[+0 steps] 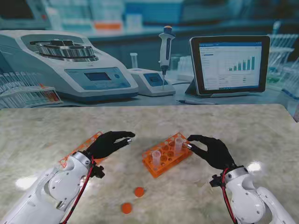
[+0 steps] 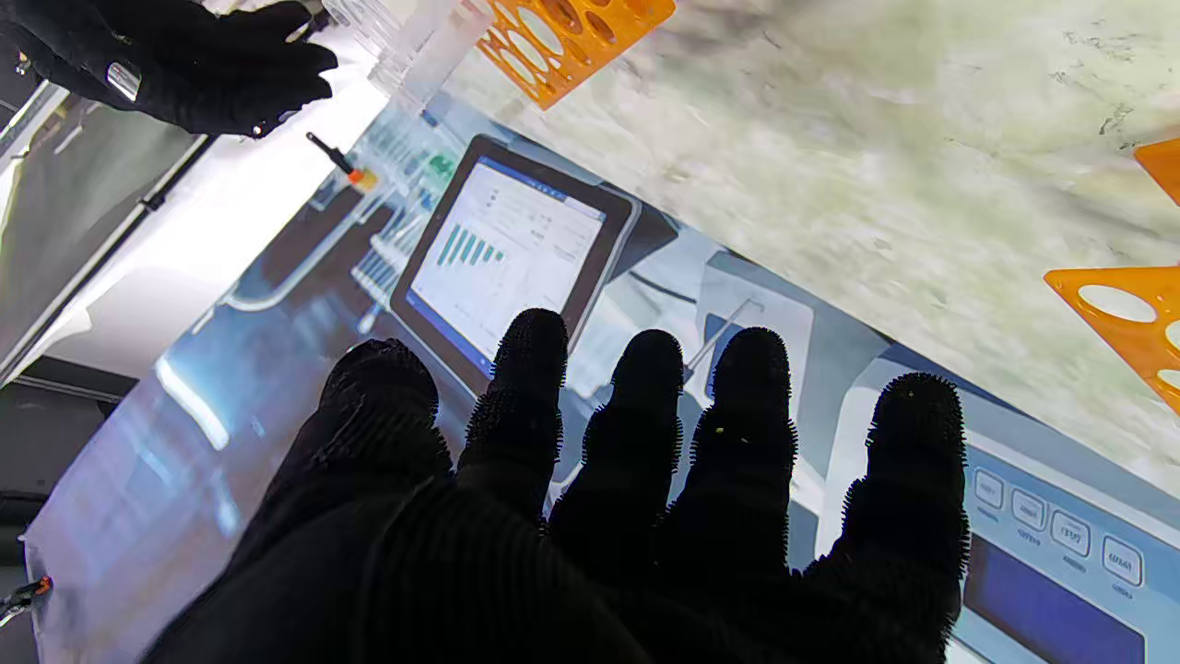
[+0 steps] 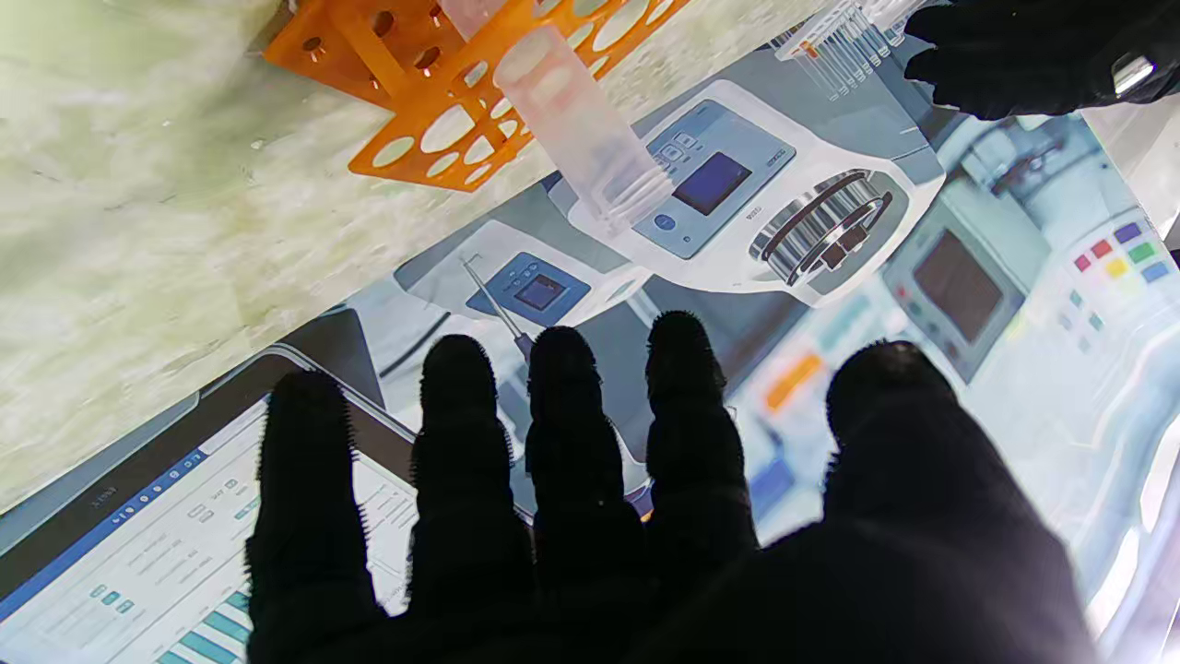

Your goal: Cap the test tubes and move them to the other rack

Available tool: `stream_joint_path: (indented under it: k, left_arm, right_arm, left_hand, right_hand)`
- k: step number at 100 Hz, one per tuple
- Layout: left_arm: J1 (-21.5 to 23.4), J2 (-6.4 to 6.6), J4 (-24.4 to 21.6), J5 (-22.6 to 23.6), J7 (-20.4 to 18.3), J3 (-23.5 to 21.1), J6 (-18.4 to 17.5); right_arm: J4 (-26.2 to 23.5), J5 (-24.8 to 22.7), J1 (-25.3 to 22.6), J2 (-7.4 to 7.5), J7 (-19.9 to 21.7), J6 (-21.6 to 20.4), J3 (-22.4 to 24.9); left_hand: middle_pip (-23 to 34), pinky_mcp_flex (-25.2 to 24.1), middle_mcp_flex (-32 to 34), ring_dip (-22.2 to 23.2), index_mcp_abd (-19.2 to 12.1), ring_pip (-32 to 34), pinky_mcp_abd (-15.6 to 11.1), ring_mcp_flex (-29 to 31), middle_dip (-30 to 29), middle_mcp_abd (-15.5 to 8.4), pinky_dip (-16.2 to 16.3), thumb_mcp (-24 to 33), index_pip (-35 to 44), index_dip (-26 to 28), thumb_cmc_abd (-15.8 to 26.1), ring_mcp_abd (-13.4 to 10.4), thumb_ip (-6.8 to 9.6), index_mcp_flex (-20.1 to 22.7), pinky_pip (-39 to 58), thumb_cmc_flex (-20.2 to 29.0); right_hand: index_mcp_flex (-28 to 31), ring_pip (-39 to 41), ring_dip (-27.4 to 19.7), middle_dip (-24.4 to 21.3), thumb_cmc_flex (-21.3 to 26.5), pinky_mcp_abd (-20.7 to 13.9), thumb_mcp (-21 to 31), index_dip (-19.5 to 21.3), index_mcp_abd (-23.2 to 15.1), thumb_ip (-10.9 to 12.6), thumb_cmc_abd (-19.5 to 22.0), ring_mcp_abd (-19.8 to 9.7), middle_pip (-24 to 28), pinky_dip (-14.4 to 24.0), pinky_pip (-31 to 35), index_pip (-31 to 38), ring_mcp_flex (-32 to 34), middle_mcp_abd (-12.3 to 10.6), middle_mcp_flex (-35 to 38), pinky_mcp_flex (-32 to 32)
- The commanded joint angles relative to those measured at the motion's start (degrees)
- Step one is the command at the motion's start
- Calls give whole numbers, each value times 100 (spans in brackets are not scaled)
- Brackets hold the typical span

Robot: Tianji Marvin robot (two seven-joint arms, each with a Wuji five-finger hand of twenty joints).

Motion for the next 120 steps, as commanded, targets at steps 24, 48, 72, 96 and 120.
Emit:
stream_joint_path:
  k: [24, 48, 72, 96, 120]
  left_arm:
    - [51, 11, -36, 18, -35, -36, -29]
    - [11, 12, 13, 2, -48, -21, -25]
    - [-15, 23, 35, -18, -114, -5, -5]
    - [-1, 31, 33, -1, -129, -36, -62]
    - [13, 36, 29, 9, -142, -66, -101]
  right_arm:
    - [48, 11, 29, 6, 62, 49, -40]
    - [100, 8, 81, 3, 50, 119, -64]
    - [199, -45, 224, 37, 223, 309, -85]
    - [356, -146, 480, 94, 494, 522, -172]
    - [774, -352, 887, 139, 606, 644, -388]
  left_hand:
    - [-21, -76, -48, -45, 16, -44, -63, -103, -92, 20, -201, -110, -120, -58, 253, -48, -69, -66, -260, -89]
    - [-20, -155, -68, -44, 4, -55, -162, -148, -87, -8, -218, -106, -112, -54, 245, -91, -67, -63, -367, -90]
    - [-15, -181, -84, -45, 4, -60, -185, -169, -81, -24, -221, -105, -111, -52, 239, -120, -66, -74, -459, -97]
    - [-12, -164, -88, -42, -7, -56, -177, -168, -78, -24, -197, -104, -110, -50, 234, -132, -65, -77, -486, -102]
    - [-8, -167, -79, -41, 6, -56, -180, -168, -77, -27, -174, -107, -98, -44, 228, -133, -66, -56, -502, -112]
  right_hand:
    - [-178, -8, -23, -10, -125, -65, -59, -93, 37, 127, 174, 35, 26, -43, 47, -20, -125, 16, -167, -126]
    - [-251, -24, -16, 8, -137, -95, -43, -111, 111, 129, 78, 38, 21, -31, 29, -41, -199, 36, -232, -183]
    - [-400, -87, -38, -4, -209, -135, -8, -145, 222, 130, -66, 46, -36, -28, -36, -117, -403, 70, -414, -287]
    - [-537, -158, -93, -46, -344, -180, 103, -206, 339, 124, -241, 30, -108, -37, -132, -228, -605, 82, -615, -392]
    - [-718, -225, -266, -262, -623, -204, 492, -374, 502, 70, -510, 2, -214, -101, -277, -423, -795, 93, -880, -494]
